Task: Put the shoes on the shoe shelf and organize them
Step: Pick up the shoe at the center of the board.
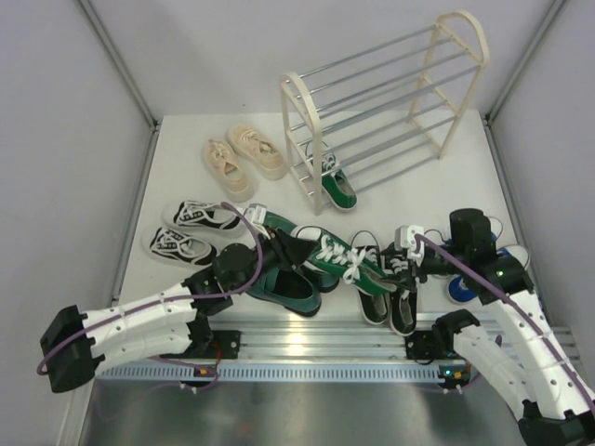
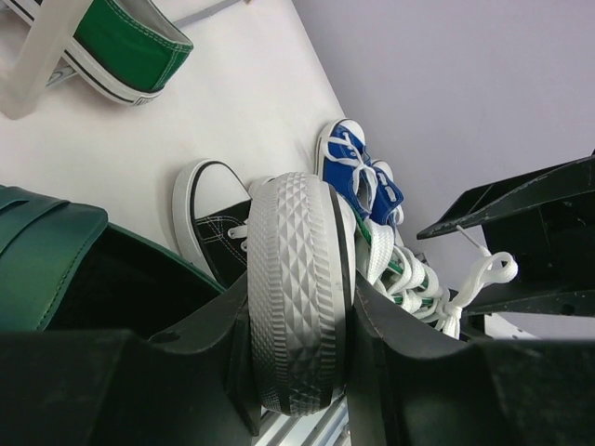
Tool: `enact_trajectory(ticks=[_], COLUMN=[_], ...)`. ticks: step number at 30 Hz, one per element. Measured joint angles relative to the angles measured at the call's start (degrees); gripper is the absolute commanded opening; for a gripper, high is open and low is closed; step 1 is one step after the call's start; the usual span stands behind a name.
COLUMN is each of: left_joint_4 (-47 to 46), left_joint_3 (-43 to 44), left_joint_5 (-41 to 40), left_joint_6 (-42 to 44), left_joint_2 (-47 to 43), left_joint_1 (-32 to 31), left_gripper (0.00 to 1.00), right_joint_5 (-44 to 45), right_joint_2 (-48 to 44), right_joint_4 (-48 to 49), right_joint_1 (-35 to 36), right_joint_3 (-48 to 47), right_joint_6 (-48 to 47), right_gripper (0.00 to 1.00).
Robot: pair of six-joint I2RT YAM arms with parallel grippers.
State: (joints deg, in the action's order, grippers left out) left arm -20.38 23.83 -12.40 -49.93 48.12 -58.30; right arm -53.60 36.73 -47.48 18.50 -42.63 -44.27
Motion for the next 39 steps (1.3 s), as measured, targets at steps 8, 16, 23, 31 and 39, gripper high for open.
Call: enact_trajectory(ticks=[8,16,23,31,39], left_joint_4=[-2.9,-7.8,-11.0,-12.4,-14.5], left_joint_3=[0.0,0.0,0.0,0.0,0.3], left_joint_5=[1.6,2.6,2.6,3.1,4.0], left_joint_6=[-1.2,-3.0,-4.3,-4.4,-5.7], left_joint_2=[2.5,5.8,9.5,11.5,11.7], left_joint_1=[0.1,0.1,0.3,0.5,1.6], left_gripper=[0.0,0.0,0.0,0.0,0.4], right_joint_5=[0.2,2.2,3.4,4.6,7.9], right_joint_2=[1.3,2.1,4.4,6.0,3.4], right_joint_4=[4.3,5.5,7.3,7.6,7.3], right_joint_1=[0.0,0.2,0.5,0.5,0.0], right_joint_3=[0.7,3.0,4.2,4.1,1.1], right_joint_6=[2.3,2.3,1.9,0.8,5.5], right_gripper=[0.53,0.52,0.31,0.0,0.0])
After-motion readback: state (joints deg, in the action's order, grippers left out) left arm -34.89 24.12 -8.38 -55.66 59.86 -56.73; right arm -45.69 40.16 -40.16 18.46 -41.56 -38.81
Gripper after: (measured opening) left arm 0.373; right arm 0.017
